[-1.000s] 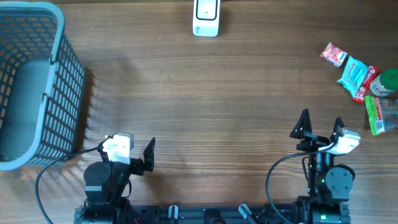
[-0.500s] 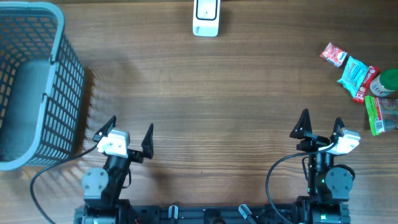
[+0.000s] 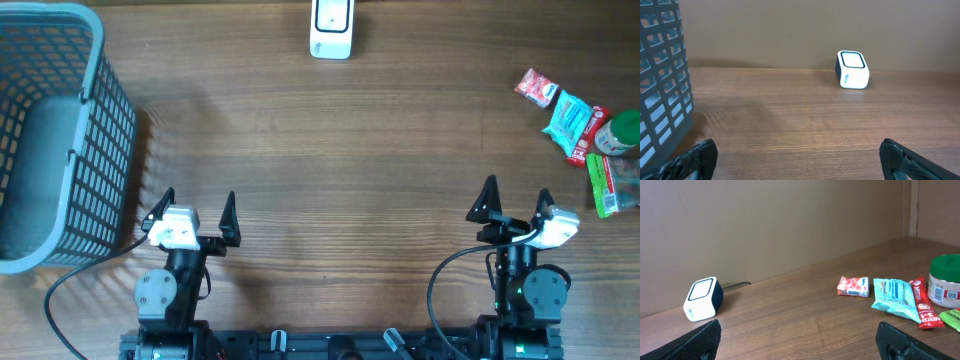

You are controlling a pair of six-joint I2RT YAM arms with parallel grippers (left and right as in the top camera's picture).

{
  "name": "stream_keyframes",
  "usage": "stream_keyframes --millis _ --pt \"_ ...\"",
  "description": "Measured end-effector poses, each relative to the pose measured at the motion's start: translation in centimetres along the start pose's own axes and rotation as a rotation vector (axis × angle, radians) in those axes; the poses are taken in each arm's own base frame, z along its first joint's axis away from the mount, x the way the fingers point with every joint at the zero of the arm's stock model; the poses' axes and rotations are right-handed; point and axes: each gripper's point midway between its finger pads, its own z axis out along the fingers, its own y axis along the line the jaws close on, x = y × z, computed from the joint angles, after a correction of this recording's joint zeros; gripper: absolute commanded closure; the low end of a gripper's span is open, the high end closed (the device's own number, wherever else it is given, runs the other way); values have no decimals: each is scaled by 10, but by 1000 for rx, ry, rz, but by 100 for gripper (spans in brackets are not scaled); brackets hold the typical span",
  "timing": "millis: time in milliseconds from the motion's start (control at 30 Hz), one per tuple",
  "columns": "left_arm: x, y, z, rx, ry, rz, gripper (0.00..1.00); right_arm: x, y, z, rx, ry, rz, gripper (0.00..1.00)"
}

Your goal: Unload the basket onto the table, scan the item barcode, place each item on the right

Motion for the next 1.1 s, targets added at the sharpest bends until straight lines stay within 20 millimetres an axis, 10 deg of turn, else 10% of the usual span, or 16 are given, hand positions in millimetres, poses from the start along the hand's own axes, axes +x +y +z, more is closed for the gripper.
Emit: stream_keyframes --millis 767,1100 --pt "-2 0 0 0 -7 -41 0 0 0 0 1 -1 -3 0" --pt "-2 0 -1 0 -10 -40 0 26 -6 6 14 114 -286 0"
